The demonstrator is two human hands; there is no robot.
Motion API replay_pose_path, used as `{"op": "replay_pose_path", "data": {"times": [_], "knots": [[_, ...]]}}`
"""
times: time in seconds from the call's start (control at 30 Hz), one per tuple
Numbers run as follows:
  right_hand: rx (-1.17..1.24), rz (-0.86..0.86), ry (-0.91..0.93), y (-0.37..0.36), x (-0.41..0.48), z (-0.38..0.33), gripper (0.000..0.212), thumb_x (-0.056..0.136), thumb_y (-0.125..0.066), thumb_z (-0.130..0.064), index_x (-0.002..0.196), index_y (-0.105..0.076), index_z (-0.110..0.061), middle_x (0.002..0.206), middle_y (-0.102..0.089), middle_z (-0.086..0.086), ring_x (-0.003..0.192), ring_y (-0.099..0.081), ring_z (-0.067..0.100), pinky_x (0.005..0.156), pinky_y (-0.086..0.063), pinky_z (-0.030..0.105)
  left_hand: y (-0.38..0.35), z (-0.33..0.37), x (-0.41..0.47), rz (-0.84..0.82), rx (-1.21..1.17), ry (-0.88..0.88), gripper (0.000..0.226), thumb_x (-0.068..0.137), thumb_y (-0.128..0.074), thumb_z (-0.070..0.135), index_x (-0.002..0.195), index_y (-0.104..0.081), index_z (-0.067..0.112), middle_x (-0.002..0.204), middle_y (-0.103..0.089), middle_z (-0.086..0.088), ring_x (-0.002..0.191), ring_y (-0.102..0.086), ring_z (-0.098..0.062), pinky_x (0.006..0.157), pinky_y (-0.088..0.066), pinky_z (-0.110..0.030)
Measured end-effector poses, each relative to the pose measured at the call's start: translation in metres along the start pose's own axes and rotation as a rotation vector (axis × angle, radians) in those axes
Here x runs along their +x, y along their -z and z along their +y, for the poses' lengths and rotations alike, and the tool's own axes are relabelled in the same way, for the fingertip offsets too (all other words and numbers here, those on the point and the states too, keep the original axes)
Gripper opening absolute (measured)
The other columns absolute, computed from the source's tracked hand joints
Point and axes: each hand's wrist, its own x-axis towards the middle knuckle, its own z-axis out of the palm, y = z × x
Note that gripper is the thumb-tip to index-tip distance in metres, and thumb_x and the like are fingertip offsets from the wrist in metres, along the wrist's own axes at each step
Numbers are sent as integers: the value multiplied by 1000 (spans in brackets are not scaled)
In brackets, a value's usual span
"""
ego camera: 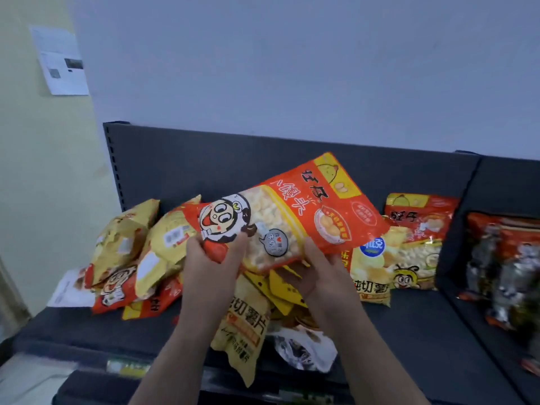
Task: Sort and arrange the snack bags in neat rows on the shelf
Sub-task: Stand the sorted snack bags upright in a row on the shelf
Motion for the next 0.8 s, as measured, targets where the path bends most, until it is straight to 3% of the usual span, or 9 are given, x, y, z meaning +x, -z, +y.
{"op": "replay_pose_path", "data": {"times": [0.1, 0.17, 0.23, 0.33, 0.4, 0.5, 0.6, 0.7, 0.8], "knots": [[6, 116, 87, 44, 6, -41, 32, 93, -53, -19, 124, -54, -25, 112, -72, 1, 99, -70, 21, 73, -57, 37, -47, 1, -12, -108, -17, 8, 86, 62, -76, 58, 132, -38, 25, 117, -61, 4, 104, -62, -15, 84, -53, -35], [-119, 186, 121, 81, 6, -67, 27, 98, -50, -16, 121, -55, -29, 113, -72, -5, 103, -68, 18, 82, -56, 39, -73, 4, -12, -116, -40, -4, 93, 66, -79, 47, 141, -28, 28, 122, -54, 3, 109, -58, -15, 83, -49, -33], [-223, 232, 142, 119, 4, -91, 27, 98, -52, -15, 121, -55, -29, 115, -70, -5, 106, -67, 17, 87, -53, 38, -101, 3, -13, -232, 5, -43, 96, 67, -80, 45, 146, -28, 32, 126, -52, 8, 112, -57, -11, 87, -50, -35], [-313, 259, 151, 167, -1, -119, 30, 98, -50, -11, 126, -55, -19, 112, -72, 1, 102, -69, 20, 82, -55, 35, -155, -3, -33, -570, 155, -84, 61, 74, -79, 41, 129, -54, 33, 114, -67, 16, 104, -64, -3, 86, -56, -31], [-361, 275, 158, 195, -4, -130, 31, 98, -49, -7, 127, -56, -18, 111, -72, 5, 100, -70, 23, 85, -55, 40, -195, -13, -50, -691, 204, -118, 39, 82, -76, 35, 117, -60, 37, 107, -70, 20, 100, -65, 0, 86, -55, -27], [-367, 327, 181, 235, -4, -137, 28, 99, -48, -7, 116, -61, -24, 110, -72, 8, 100, -69, 28, 88, -54, 46, -249, -27, -63, -690, 179, -139, 37, 87, -71, 29, 120, -56, 36, 109, -67, 22, 102, -62, 3, 86, -53, -22], [-503, 393, 234, 276, 7, -133, 26, 101, -48, -16, 121, -57, -30, 115, -69, 0, 108, -66, 22, 94, -51, 46, -295, -37, -65, -608, 243, -202, 43, 89, -68, 26, 128, -50, 32, 116, -63, 19, 106, -58, 1, 91, -50, -26], [-766, 425, 156, 319, 16, -110, 30, 100, -49, -23, 128, -48, -33, 117, -63, -13, 115, -59, 13, 92, -51, 33, -323, -64, -72, -538, 353, -266, 51, 93, -64, 23, 139, -42, 27, 123, -54, 16, 109, -50, -1, 90, -40, -20], [-799, 337, 7, 350, 6, -73, 51, 94, -60, -21, 137, -38, -35, 123, -59, -14, 119, -56, 10, 85, -48, 16, -330, -108, -85, -559, 447, -222, 61, 94, -60, 16, 147, -30, 23, 128, -48, 12, 121, -48, -7, 91, -34, -14]]}}
